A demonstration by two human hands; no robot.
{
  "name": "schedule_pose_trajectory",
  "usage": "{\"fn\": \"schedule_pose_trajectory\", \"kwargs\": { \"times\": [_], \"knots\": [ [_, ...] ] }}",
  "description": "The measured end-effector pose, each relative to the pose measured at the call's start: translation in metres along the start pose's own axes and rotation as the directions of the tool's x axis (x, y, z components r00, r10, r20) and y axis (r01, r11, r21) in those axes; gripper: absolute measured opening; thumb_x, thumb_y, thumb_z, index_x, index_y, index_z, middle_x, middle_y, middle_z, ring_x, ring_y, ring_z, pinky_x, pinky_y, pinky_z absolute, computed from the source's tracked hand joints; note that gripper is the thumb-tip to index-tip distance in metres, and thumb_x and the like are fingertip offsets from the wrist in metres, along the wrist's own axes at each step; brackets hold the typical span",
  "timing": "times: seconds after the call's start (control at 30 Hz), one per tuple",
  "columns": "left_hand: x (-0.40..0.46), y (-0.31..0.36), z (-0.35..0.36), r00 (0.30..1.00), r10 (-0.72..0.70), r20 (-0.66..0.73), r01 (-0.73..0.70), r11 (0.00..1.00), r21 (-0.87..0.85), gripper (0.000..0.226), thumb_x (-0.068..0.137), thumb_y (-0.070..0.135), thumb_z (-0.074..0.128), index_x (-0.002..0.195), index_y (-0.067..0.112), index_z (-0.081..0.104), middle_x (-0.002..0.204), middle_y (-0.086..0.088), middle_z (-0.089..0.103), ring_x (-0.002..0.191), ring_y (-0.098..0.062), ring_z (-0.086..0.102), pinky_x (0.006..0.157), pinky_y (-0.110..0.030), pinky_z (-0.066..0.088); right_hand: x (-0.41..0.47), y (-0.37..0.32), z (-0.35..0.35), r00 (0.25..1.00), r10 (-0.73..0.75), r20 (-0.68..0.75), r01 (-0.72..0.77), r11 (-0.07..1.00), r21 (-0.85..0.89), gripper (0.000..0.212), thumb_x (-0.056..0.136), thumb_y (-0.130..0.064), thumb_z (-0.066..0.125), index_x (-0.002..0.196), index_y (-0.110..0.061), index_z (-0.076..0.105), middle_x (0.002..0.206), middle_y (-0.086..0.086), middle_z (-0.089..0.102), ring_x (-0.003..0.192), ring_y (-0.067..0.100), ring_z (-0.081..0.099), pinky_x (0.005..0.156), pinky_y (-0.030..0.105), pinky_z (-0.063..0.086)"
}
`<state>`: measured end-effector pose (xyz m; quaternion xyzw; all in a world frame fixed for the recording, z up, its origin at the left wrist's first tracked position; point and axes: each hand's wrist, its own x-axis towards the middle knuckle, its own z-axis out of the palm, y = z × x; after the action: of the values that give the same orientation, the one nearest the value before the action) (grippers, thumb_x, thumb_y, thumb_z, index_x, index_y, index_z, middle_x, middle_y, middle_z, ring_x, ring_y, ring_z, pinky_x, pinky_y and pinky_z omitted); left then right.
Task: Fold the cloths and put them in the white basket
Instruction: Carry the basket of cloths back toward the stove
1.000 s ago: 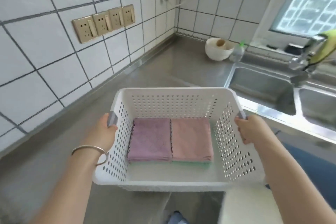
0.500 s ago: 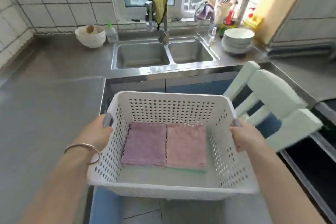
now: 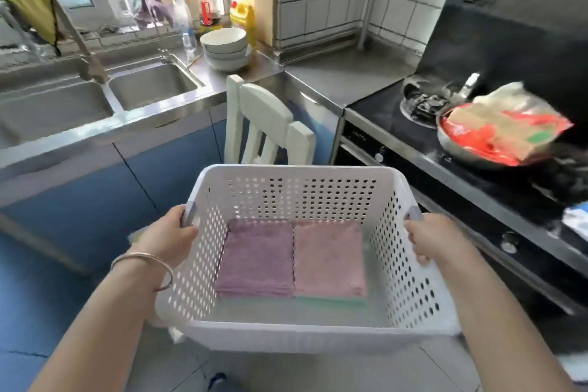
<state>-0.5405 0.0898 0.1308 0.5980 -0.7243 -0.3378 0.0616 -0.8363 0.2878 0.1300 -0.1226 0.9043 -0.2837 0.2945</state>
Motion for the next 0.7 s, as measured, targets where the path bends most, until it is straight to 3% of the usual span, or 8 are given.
{"fn": "schedule_pose_trajectory", "kwargs": {
  "times": [0.13, 0.27, 0.4, 0.47, 0.57, 0.7],
  "knots": [
    [0.005, 0.069, 0.050, 0.982, 0.141, 0.127, -0.129, 0.987, -0.101, 0.016, 0.091, 0.005, 0.046, 0.105, 0.005, 0.055, 0.063, -0.008, 0.046, 0.058, -0.021, 0.041, 0.060, -0.034, 0.034, 0.007, 0.050, -0.070, 0.993, 0.062, -0.101, -0.055, 0.996, 0.069, 0.019, 0.090, -0.016, 0.042, 0.080, -0.008, 0.056, 0.062, 0.007, 0.045, 0.051, 0.020, 0.041, 0.055, 0.029, 0.034],
    [0.015, 0.144, 0.098, 0.937, 0.274, 0.217, -0.252, 0.960, -0.122, 0.011, 0.091, 0.006, 0.048, 0.100, 0.002, 0.053, 0.066, -0.011, 0.047, 0.056, -0.020, 0.041, 0.055, -0.029, 0.033, 0.020, 0.092, -0.127, 0.965, 0.174, -0.195, -0.130, 0.967, 0.219, 0.020, 0.091, -0.017, 0.044, 0.079, -0.007, 0.055, 0.060, 0.006, 0.043, 0.050, 0.019, 0.038, 0.054, 0.031, 0.032],
    [0.039, 0.207, 0.136, 0.894, 0.361, 0.266, -0.308, 0.925, -0.223, 0.015, 0.089, 0.011, 0.053, 0.102, 0.004, 0.057, 0.069, -0.014, 0.050, 0.060, -0.021, 0.042, 0.063, -0.035, 0.034, 0.045, 0.118, -0.166, 0.930, 0.282, -0.236, -0.169, 0.898, 0.406, 0.020, 0.092, -0.011, 0.047, 0.073, -0.008, 0.053, 0.050, 0.003, 0.041, 0.046, 0.016, 0.035, 0.049, 0.023, 0.028],
    [0.060, 0.240, 0.152, 0.864, 0.408, 0.294, -0.354, 0.909, -0.219, 0.011, 0.090, 0.014, 0.052, 0.096, 0.006, 0.057, 0.072, -0.016, 0.052, 0.062, -0.022, 0.044, 0.064, -0.033, 0.034, 0.062, 0.118, -0.182, 0.918, 0.299, -0.260, -0.166, 0.887, 0.431, 0.023, 0.092, -0.010, 0.047, 0.070, -0.010, 0.050, 0.045, 0.002, 0.042, 0.044, 0.016, 0.035, 0.046, 0.021, 0.028],
    [0.091, 0.282, 0.163, 0.825, 0.466, 0.319, -0.401, 0.881, -0.250, 0.015, 0.090, 0.017, 0.053, 0.077, 0.011, 0.051, 0.060, -0.010, 0.046, 0.054, -0.021, 0.039, 0.060, -0.030, 0.032, 0.089, 0.104, -0.198, 0.912, 0.292, -0.290, -0.150, 0.892, 0.426, 0.029, 0.093, -0.010, 0.046, 0.064, -0.013, 0.044, 0.054, 0.005, 0.040, 0.044, 0.016, 0.035, 0.043, 0.020, 0.030],
    [0.156, 0.337, 0.167, 0.783, 0.525, 0.333, -0.481, 0.851, -0.210, 0.024, 0.089, 0.026, 0.056, 0.080, 0.005, 0.051, 0.061, -0.008, 0.045, 0.057, -0.022, 0.040, 0.062, -0.031, 0.033, 0.143, 0.072, -0.210, 0.896, 0.315, -0.314, -0.133, 0.863, 0.487, 0.031, 0.094, -0.009, 0.046, 0.063, -0.013, 0.044, 0.055, 0.005, 0.040, 0.045, 0.016, 0.036, 0.045, 0.022, 0.030]
  ]
}}
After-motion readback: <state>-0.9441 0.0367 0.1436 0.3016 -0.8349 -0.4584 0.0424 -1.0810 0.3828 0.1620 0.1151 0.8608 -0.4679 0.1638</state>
